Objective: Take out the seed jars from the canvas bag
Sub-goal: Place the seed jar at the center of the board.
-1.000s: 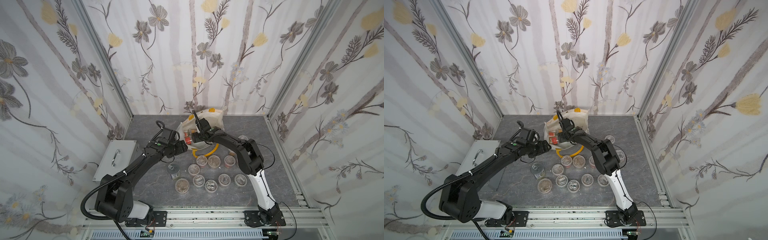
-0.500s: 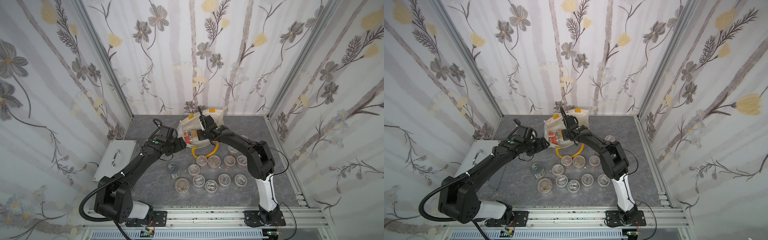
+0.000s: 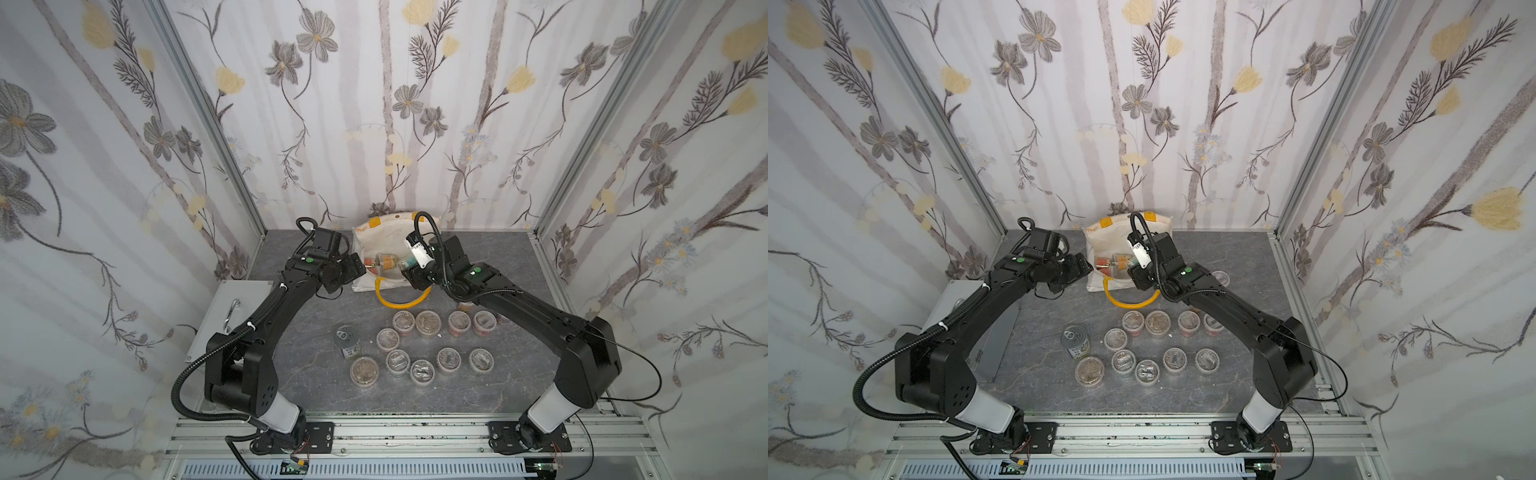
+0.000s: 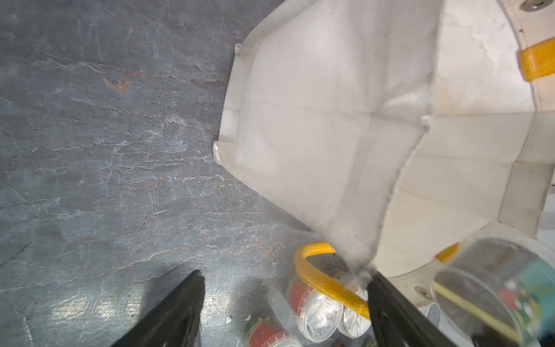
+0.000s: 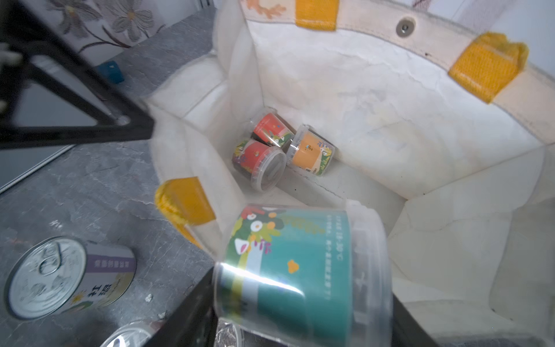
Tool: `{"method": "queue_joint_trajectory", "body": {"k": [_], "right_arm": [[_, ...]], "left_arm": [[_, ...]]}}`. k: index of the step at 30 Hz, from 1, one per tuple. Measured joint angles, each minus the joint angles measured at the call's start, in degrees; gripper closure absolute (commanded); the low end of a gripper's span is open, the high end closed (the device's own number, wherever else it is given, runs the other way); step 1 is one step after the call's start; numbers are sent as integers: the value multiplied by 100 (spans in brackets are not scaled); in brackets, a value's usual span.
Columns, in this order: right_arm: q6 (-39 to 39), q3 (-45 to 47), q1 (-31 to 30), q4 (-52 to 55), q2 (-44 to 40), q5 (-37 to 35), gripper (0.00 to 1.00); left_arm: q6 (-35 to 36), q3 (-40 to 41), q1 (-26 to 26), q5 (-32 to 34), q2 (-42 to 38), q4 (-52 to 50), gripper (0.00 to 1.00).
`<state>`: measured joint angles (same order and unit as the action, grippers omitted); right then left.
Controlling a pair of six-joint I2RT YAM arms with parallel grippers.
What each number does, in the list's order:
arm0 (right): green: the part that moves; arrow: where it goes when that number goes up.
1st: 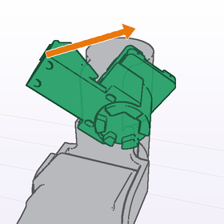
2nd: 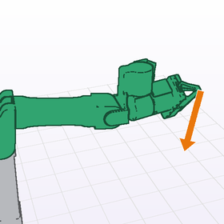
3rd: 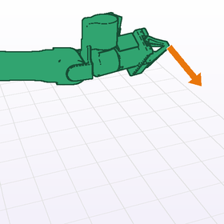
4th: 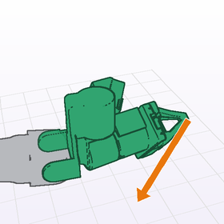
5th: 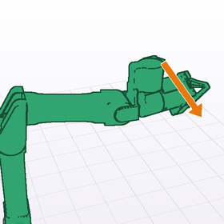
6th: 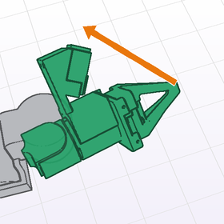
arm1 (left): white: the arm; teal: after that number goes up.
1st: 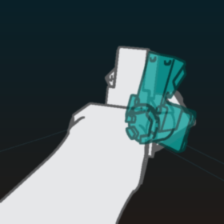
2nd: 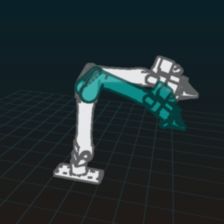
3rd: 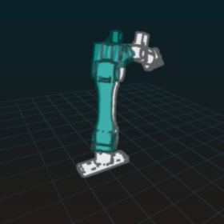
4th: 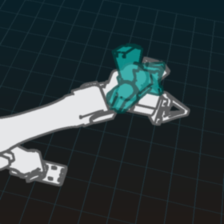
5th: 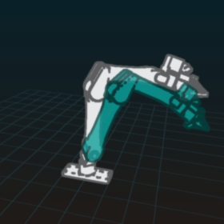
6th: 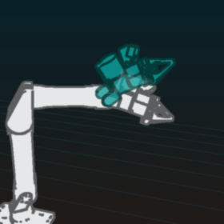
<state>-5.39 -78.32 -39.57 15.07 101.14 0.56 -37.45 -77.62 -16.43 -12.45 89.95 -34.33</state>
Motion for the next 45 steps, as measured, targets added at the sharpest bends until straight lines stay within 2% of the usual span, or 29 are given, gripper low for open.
{"method": "queue_joint_trajectory", "body": {"k": [5,10,15,20,25,32,40,45], "right_arm": [[-758,931,-304,-293,-1132,17,41],[-1725,2111,-977,-511,-2212,-273,42],[-2527,2970,-1357,-525,-2852,-824,43],[-2881,3117,-1672,-627,-2955,-1272,44],[-3047,2815,-2124,-1082,-2271,-1513,45],[-3650,1958,-2411,-2028,-726,-1698,45],[-4533,1244,-2479,-2374,557,-1764,43],[-4883,715,-2393,-2312,1180,-1690,41]], "left_arm": [[-7,-459,153,-39,328,-92,11],[7,-765,302,-118,315,-247,8],[153,-208,378,-122,-273,-286,6],[208,369,590,-24,-778,-358,5],[258,846,785,-61,-1244,-385,2],[94,1209,1432,-127,-1751,-721,1],[85,1375,2041,-586,-1882,-1071,1],[107,1467,2087,-890,-1788,-1064,1]]}}
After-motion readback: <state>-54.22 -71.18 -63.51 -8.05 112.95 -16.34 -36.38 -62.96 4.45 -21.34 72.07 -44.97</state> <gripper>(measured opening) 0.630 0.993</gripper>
